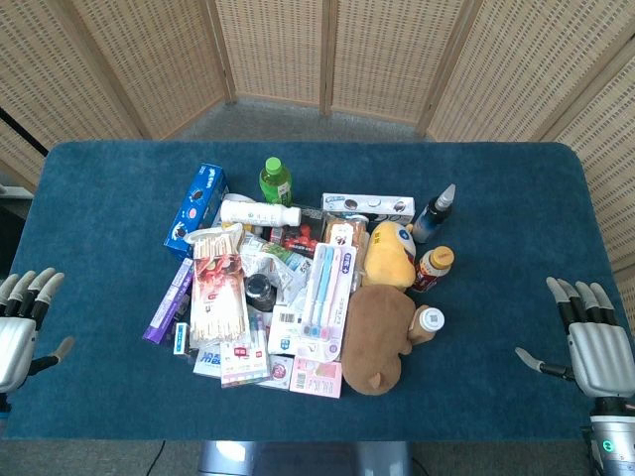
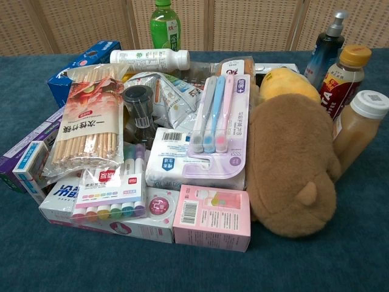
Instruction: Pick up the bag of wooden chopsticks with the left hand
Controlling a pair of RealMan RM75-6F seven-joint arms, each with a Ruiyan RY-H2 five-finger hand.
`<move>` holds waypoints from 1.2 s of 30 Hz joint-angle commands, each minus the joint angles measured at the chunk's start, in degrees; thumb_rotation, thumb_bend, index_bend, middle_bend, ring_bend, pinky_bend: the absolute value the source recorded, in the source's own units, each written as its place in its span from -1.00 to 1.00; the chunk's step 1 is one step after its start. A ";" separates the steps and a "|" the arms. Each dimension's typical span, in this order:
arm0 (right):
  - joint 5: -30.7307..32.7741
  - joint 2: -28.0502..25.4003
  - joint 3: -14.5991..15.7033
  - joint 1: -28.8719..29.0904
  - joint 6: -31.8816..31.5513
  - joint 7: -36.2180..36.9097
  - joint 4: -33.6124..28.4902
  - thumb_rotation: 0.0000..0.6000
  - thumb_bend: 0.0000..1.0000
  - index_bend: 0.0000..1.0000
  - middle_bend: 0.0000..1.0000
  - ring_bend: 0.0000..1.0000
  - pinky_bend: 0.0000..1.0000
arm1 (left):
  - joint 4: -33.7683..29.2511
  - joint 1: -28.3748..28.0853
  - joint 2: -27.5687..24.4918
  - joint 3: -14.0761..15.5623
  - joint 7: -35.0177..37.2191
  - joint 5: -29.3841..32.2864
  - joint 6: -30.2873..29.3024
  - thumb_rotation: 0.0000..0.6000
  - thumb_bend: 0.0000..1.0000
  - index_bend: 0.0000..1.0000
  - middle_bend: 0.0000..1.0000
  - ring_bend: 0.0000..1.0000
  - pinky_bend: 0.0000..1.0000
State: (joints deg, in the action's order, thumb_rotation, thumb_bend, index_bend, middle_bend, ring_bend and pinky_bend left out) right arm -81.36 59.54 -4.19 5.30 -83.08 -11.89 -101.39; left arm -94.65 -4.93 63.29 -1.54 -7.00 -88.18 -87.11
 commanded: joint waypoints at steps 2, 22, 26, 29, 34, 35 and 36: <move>0.53 0.11 -0.10 0.08 0.41 -0.04 0.09 0.20 -0.99 -1.00 -1.00 -1.00 -1.00 | 0.22 -0.33 0.25 0.01 -0.29 0.39 0.90 1.00 -0.41 -0.94 -0.87 -1.00 -1.00; 0.85 -0.67 -0.43 -0.16 -0.42 -2.70 -2.76 0.21 -1.00 -1.00 -1.00 -1.00 -1.00 | 4.54 -8.60 0.84 -1.86 -3.53 -3.67 8.71 1.00 -0.41 -1.00 -0.97 -1.00 -1.00; 0.99 -1.75 -0.38 -1.02 -1.84 -4.05 -4.54 0.21 -0.99 -1.00 -1.00 -1.00 -1.00 | 8.72 -12.42 2.99 -2.51 -4.58 -5.29 12.00 1.00 -0.41 -1.00 -1.00 -1.00 -1.00; 0.94 -2.42 -0.15 -1.94 -3.16 -4.70 -5.65 0.20 -0.99 -1.00 -1.00 -1.00 -1.00 | 10.95 -15.41 4.53 -2.80 -3.61 -6.41 14.65 1.00 -0.41 -1.00 -1.00 -1.00 -1.00; 1.00 -3.47 0.30 -3.50 -5.06 -5.37 -7.14 0.21 -0.99 -1.00 -1.00 -1.00 -1.00 | 15.50 -20.14 7.99 -3.05 -0.29 -8.76 17.61 1.00 -0.41 -1.00 -1.00 -1.00 -1.00; 0.95 -3.73 0.38 -3.84 -5.49 -5.46 -7.45 0.21 -0.99 -1.00 -1.00 -1.00 -1.00 | 16.66 -21.27 8.95 -3.07 0.68 -9.33 18.14 1.00 -0.41 -1.00 -1.00 -1.00 -1.00; 0.92 -3.92 0.43 -4.09 -5.83 -5.52 -7.67 0.20 -0.99 -1.00 -1.00 -1.00 -1.00 | 17.43 -22.08 9.61 -3.03 1.35 -9.74 18.56 1.00 -0.41 -1.00 -1.00 -1.00 -1.00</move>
State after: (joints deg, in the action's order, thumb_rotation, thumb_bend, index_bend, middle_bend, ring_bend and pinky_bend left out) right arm -80.40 55.83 -3.86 1.45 -88.67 -17.30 -108.82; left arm -78.63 -25.58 71.57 -4.47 -6.99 -96.90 -69.62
